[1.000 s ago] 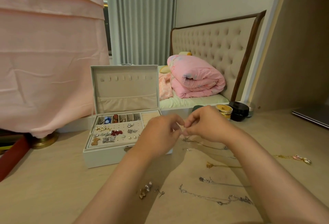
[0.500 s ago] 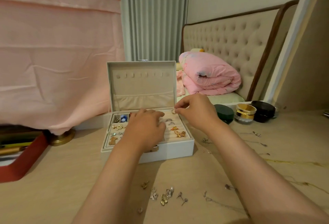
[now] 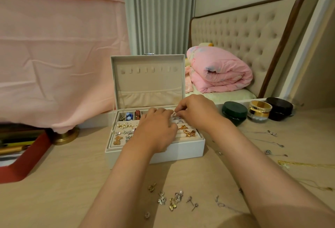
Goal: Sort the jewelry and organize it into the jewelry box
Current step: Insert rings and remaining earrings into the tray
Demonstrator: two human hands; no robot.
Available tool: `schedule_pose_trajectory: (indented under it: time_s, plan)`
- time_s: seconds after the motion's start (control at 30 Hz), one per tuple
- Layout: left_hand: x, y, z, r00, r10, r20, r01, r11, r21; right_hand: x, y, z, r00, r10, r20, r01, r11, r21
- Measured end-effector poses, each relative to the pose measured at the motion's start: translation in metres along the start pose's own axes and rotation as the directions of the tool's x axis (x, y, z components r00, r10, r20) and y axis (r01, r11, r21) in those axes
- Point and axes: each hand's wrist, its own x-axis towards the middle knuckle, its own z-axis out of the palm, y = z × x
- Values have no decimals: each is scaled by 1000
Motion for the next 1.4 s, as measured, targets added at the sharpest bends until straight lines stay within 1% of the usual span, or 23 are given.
schedule_pose_trajectory:
  time_s: [0.1,0.17,0.4,0.6,0.73,0.97,1.07,1.17,1.2,1.27,1.33,1.4]
  plan:
    - [0,2,3,1000,13,-13,-11,995,103,-1,1,-4,998,-4,55,4,1000,4]
    - [0,4,5,1000,27,-7,-26,989,143,-3,2,-7,998,-4,70,5,1000,-11]
    - [-1,4,6,1000,21,9,-22,992,127,-7,2,-5,996,-26,90,32,997,-68]
    - [-1,5,4,999,35,-25,-32,993,118,-12,10,-13,1000,-12,25,10,999,43]
    - [-1,5,5,999,31,6,-32,993,115,-11,9,-9,996,-39,85,39,999,11]
    - [-4,8,4,1000,23,8,-24,992,122,-17,4,-10,994,-35,107,39,999,-33]
    - [-7,14,-6,998,29,-54,-24,995,92,-23,-2,-21,994,-79,76,80,997,-17]
    - [-13,17,-24,981,16,-194,-11,1000,24,-32,-14,-41,994,-110,-4,110,992,60]
    - [-18,17,-30,976,6,-217,-7,1000,0,-36,-19,-46,991,-132,4,131,987,88]
    - [-31,18,-38,972,23,-233,-22,1000,6,-46,-30,-55,981,-181,70,167,971,172]
    - [-48,15,-43,973,40,-226,-37,999,18,-57,-38,-59,958,-218,185,166,952,258]
    - [-67,9,-49,985,9,-173,-15,999,-32,-68,-44,-59,920,-245,307,168,952,257]
